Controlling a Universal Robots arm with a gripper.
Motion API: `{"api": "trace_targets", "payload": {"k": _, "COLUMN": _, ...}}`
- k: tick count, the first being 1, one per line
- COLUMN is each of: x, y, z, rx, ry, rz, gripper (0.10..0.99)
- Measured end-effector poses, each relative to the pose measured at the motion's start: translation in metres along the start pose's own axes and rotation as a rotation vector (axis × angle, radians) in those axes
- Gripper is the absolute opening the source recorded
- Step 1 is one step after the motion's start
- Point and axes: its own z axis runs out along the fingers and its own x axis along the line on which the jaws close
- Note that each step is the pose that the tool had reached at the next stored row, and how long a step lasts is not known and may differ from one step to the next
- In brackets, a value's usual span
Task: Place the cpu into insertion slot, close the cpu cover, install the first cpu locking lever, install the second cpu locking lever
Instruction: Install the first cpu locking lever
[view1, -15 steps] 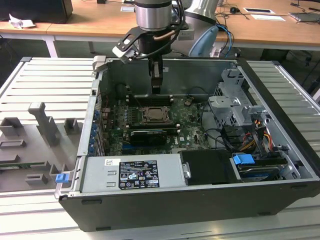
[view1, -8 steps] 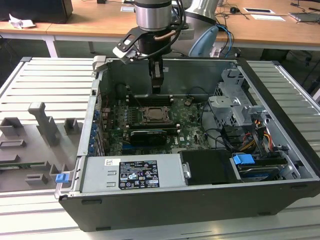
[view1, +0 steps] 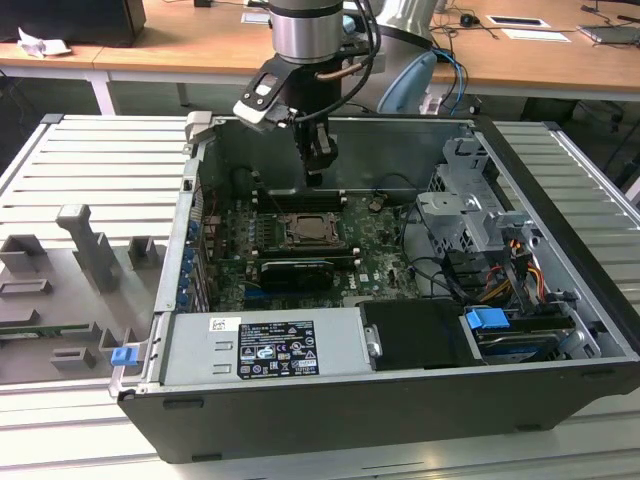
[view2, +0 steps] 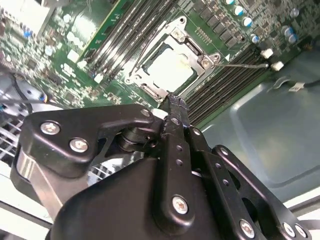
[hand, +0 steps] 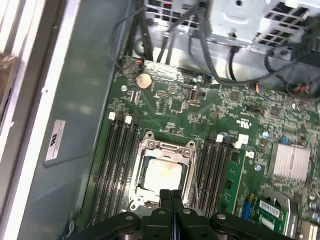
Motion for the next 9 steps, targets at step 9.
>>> {"api": "trace_targets", "payload": {"k": 9, "x": 0.0000, "y": 0.0000, "z": 0.0002, "rx": -0.008, "ry": 0.0176, "rz": -0.207, "gripper": 0.106}}
